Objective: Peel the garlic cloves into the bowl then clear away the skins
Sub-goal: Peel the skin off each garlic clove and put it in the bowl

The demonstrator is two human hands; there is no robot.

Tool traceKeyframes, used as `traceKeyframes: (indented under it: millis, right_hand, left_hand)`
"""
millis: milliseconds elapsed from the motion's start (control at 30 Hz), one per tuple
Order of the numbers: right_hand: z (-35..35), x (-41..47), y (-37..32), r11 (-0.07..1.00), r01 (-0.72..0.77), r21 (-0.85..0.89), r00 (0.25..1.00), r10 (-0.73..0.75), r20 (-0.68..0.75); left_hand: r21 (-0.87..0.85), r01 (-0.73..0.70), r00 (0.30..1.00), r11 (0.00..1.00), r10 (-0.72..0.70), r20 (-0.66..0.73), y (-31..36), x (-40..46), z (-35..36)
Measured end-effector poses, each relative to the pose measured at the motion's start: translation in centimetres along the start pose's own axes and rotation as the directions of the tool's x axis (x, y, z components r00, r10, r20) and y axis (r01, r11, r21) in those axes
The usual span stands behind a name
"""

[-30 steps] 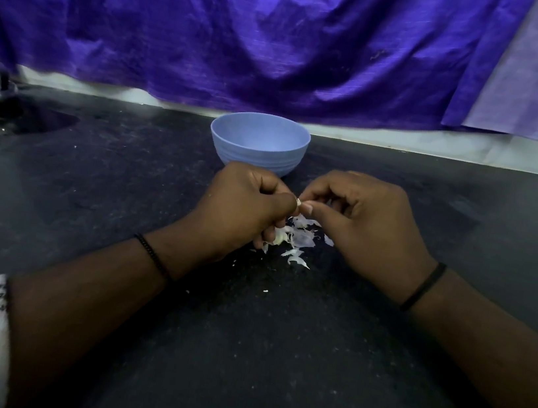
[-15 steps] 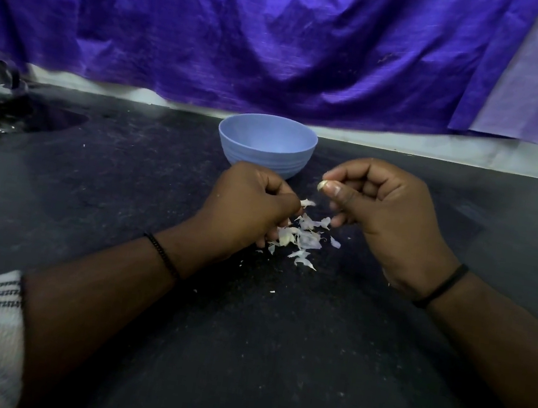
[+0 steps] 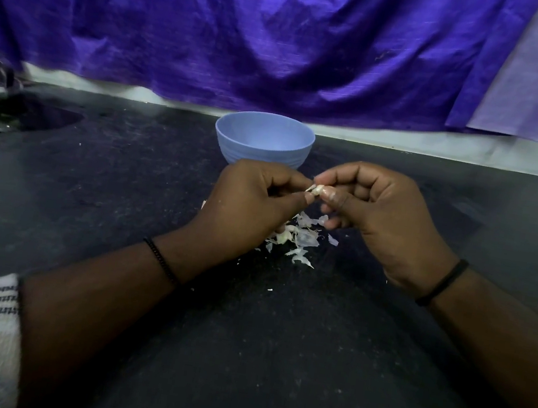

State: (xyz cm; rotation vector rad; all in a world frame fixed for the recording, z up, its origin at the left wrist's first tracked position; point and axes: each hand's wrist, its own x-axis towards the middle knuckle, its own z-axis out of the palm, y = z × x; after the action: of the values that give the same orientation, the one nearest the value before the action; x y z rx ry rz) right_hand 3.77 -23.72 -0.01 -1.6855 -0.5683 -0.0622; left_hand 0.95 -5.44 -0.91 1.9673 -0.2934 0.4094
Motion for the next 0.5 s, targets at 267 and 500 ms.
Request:
traceKeyframes:
  millis: [267, 500]
  right_hand:
    - [0.41, -0.14, -0.15, 1.000, -0.004, -0.006, 1.000, 0.004, -0.031]
    - [0.89, -0.25, -0.51, 0.998, -0.005, 0.064, 0.996, 0.010, -0.084]
  left_hand:
    - [0.124, -0.097, 0.995, 0.988, 0.100, -0.022, -0.05, -0.21, 0.10]
    - [0.146, -0.092, 0.994, 0.985, 0.099, -0.038, 0.13, -0.21, -0.03]
